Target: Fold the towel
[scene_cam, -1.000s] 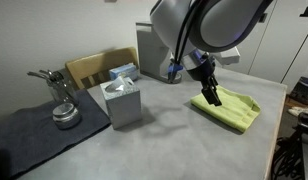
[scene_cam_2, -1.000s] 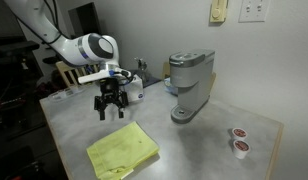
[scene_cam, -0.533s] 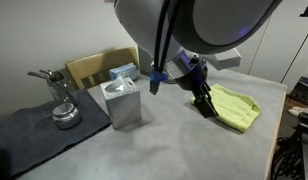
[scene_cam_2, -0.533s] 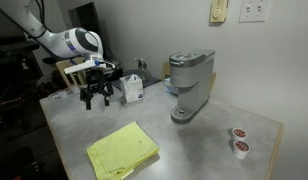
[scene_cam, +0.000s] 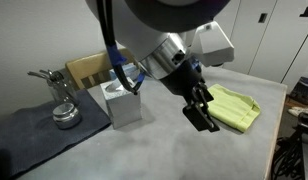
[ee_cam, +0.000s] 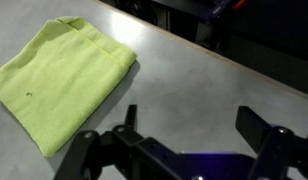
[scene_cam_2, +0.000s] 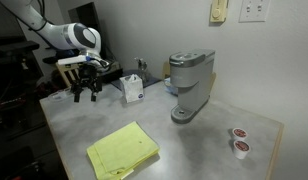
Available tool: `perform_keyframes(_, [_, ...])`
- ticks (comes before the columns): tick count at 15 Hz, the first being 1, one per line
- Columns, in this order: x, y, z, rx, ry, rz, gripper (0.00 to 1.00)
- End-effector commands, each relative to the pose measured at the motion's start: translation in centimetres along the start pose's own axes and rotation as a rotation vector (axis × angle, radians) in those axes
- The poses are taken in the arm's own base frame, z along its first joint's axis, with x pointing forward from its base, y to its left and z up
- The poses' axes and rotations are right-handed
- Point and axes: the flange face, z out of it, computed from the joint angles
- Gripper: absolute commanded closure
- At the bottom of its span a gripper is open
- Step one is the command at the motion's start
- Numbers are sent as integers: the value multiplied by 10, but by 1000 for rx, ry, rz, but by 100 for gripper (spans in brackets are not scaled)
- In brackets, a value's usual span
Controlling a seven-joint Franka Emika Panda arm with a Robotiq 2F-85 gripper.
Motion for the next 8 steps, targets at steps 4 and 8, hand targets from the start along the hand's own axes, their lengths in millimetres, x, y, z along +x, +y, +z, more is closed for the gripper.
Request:
perform_keyframes(4, [-5, -1, -13, 59, -40, 60, 0])
perform_keyframes(8, [-6, 0, -14, 62, -41, 65, 0])
